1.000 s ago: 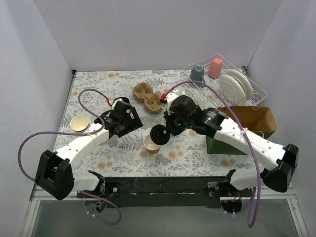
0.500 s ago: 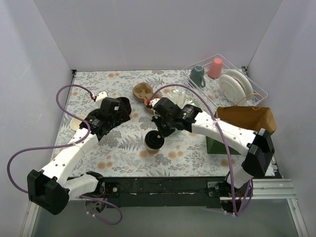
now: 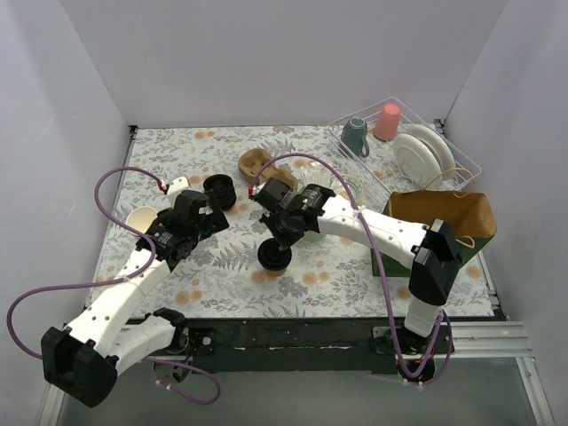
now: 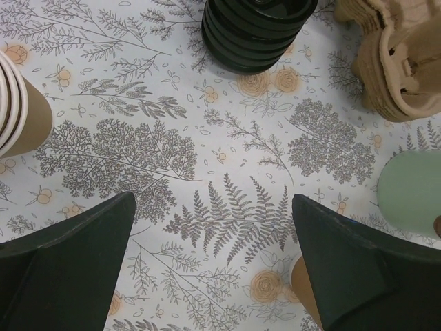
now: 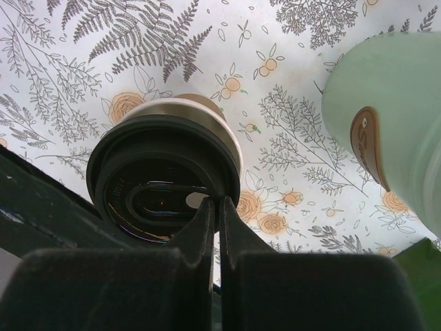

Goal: Pack the takeout coffee

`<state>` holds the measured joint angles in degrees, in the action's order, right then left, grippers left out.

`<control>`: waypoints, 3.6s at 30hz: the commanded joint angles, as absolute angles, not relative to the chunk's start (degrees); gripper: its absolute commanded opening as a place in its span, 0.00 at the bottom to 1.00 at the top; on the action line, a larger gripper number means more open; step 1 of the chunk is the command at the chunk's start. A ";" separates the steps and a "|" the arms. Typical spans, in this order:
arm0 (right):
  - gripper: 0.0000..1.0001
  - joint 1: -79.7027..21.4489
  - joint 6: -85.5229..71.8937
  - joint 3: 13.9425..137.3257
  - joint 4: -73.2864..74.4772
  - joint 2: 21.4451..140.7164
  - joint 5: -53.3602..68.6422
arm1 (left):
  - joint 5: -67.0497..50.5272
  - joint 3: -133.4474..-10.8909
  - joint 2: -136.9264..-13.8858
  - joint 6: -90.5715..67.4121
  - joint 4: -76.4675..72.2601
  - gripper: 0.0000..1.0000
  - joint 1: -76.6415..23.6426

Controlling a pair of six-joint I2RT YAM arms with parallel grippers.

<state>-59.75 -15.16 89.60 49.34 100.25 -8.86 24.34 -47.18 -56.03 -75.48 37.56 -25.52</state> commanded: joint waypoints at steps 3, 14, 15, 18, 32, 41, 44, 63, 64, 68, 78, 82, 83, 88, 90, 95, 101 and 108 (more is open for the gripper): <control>0.01 -60.29 -14.94 94.39 52.47 103.09 -10.46 | 24.96 -46.32 -52.82 -73.66 34.98 0.98 -25.31; 0.01 -60.73 -15.56 96.24 54.05 105.82 -11.69 | 24.00 -45.79 -52.29 -72.69 34.10 0.98 -25.31; 0.01 -60.73 -15.73 96.33 54.14 105.91 -11.60 | 23.91 -45.79 -52.29 -72.60 34.10 0.98 -25.31; 0.09 -60.73 -16.17 96.68 53.88 105.91 -11.69 | 23.38 -45.79 -52.29 -72.25 33.93 0.98 -25.31; 0.34 -60.73 -17.84 93.79 48.70 99.41 -9.06 | 0.31 -43.34 -48.34 -68.99 29.80 0.93 -25.31; 0.29 -60.47 -19.95 81.22 34.03 91.94 -5.55 | -18.36 -36.30 -48.69 -76.28 21.63 0.69 -25.31; 0.27 -60.47 -20.30 77.70 28.93 89.92 -3.09 | -19.42 -34.90 -49.57 -77.42 20.57 0.64 -25.40; 0.26 -60.38 -22.15 68.82 23.64 91.85 -2.02 | -21.27 -25.75 -53.17 -83.76 12.84 0.46 -25.40; 0.26 -60.38 -22.06 68.47 23.64 91.85 -2.20 | -21.18 -25.49 -53.43 -83.85 12.57 0.45 -25.40; 0.26 -60.38 -22.50 66.89 23.03 91.84 -2.55 | -18.99 -25.31 -54.14 -84.37 13.35 0.44 -25.40; 0.25 -60.38 -23.29 61.18 20.83 92.02 -2.90 | -8.88 -25.75 -55.37 -88.41 19.86 0.41 -25.40; 0.25 -60.38 -23.64 58.89 20.30 92.11 -3.16 | -7.56 -25.23 -56.69 -89.38 20.39 0.39 -25.84; 0.25 -60.38 -23.82 58.19 19.87 91.94 -3.25 | -6.95 -24.96 -56.69 -89.65 20.48 0.38 -26.01; 0.24 -60.38 -24.52 54.67 18.81 91.06 -3.87 | -4.66 -24.35 -55.90 -90.79 21.09 0.37 -27.07; 0.24 -60.38 -24.78 54.06 18.28 91.05 -3.87 | -4.83 -24.78 -55.46 -90.97 21.27 0.37 -27.16; 0.24 -60.38 -24.96 57.03 18.10 90.88 -3.08 | -3.96 -31.62 -53.00 -87.89 23.46 0.48 -27.16; 0.25 -60.38 -24.79 61.08 19.07 91.49 -2.99 | -9.38 -34.20 -49.57 -83.94 20.75 0.64 -27.16; 0.25 -60.38 -25.05 63.19 18.90 90.44 -2.46 | -16.17 -26.64 -47.55 -86.40 13.01 0.62 -27.16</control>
<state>-60.40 -25.36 62.41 11.53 88.88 -2.13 -12.49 -29.80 -48.16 -86.15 16.05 -27.16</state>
